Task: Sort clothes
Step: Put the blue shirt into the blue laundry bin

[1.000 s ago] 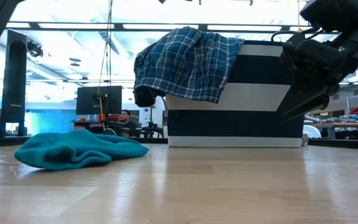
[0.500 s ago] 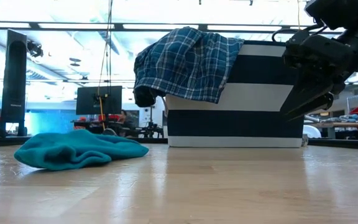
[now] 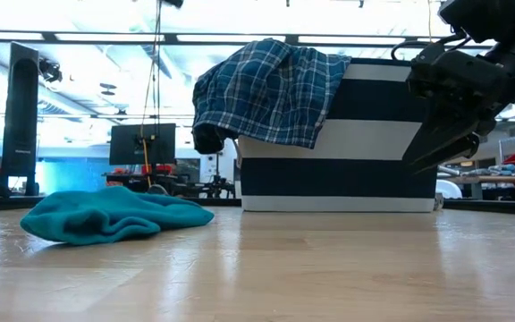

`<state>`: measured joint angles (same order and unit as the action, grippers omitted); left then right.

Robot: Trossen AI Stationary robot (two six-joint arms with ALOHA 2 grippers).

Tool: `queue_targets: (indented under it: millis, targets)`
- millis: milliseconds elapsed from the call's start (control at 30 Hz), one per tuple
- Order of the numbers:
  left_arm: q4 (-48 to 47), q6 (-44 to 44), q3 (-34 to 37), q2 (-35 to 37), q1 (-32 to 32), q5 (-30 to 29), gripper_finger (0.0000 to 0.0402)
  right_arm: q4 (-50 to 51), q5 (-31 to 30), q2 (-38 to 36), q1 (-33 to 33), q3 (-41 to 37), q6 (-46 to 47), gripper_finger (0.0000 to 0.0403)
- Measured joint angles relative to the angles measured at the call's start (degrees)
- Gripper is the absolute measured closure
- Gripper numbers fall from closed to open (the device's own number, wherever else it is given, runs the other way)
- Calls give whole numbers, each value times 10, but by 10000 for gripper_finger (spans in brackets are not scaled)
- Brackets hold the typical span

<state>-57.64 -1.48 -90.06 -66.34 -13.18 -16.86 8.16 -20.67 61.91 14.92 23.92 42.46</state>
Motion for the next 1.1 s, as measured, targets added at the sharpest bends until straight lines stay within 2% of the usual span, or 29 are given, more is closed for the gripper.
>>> queue_targets:
  millis: [133, 267, 467, 567, 700, 767, 833, 1000, 1100]
  targets:
    - [131, 44, 199, 106, 2, -1, 310, 0, -4, 0, 0, 0, 0, 212]
    - [275, 90, 383, 174, 0, -1, 310, 0, -5, 0, 0, 0, 0, 212]
    - [433, 111, 577, 191, -14, -1, 316, -5, -7, 0, 0, 0, 5, 212]
    - [524, 109, 649, 178, -21, -15, 344, -6, -7, 0, 0, 0, 2, 212]
    - [645, 107, 725, 157, -32, -17, 394, -7, -7, 0, 0, 0, -1, 212]
    - [694, 104, 747, 143, -37, -17, 396, -7, -8, 0, 0, 0, -6, 212]
    - [704, 101, 757, 123, -41, -15, 399, -7, -16, 0, 0, 0, -7, 212]
    - [725, 106, 758, 57, -46, 16, 400, -9, -39, 0, 0, 0, -19, 212]
    - [785, 88, 758, 15, -46, 34, 400, -9, -40, 0, 0, 0, -22, 212]
